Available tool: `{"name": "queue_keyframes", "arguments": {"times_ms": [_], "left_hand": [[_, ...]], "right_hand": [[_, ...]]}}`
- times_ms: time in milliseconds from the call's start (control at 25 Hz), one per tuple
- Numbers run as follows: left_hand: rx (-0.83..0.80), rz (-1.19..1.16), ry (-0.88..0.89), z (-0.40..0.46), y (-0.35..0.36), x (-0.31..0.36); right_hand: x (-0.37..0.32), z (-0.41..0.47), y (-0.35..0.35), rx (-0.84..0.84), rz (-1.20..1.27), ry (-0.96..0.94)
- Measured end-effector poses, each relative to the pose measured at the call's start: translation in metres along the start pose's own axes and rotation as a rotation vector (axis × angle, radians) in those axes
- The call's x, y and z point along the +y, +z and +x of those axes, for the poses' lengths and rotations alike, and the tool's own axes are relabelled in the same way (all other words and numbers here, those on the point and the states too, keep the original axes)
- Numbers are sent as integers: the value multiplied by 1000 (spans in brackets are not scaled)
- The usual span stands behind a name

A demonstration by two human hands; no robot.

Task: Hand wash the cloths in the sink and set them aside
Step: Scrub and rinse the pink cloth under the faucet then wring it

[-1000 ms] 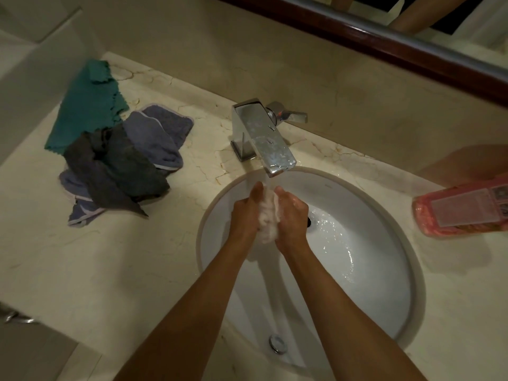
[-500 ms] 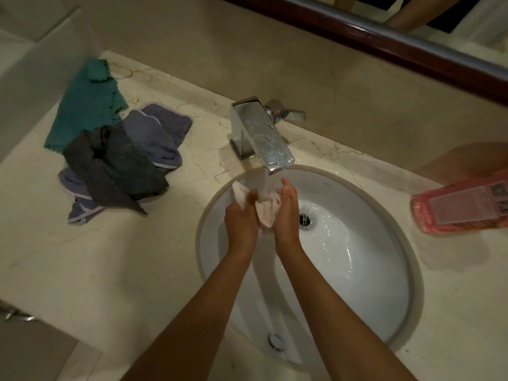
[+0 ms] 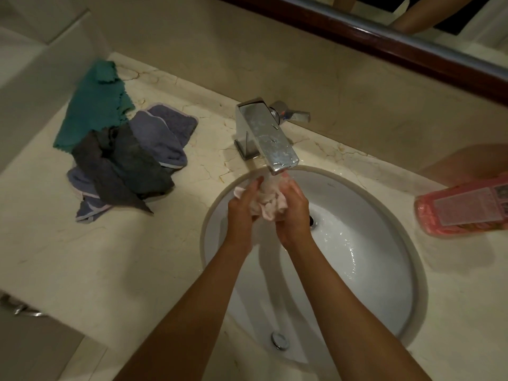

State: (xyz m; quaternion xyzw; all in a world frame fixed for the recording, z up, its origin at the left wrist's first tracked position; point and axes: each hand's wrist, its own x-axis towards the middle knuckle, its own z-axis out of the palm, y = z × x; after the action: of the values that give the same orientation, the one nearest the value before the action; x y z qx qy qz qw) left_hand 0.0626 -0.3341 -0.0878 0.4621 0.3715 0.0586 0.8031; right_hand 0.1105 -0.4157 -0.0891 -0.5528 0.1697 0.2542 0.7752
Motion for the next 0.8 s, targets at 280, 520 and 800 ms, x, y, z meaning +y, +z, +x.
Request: {"name": "queue_keyframes", "arguments": {"times_ms": [280,520,800], "left_hand": [[96,114,-273,11,13,10],[314,204,-18,0,29,-6],[404,335,156,10,26,-15]], "right_hand": [[12,-3,3,50,-301,-262],[14,-4,12,205,-227,-248],[11,-3,16,300,-190,-150]]}}
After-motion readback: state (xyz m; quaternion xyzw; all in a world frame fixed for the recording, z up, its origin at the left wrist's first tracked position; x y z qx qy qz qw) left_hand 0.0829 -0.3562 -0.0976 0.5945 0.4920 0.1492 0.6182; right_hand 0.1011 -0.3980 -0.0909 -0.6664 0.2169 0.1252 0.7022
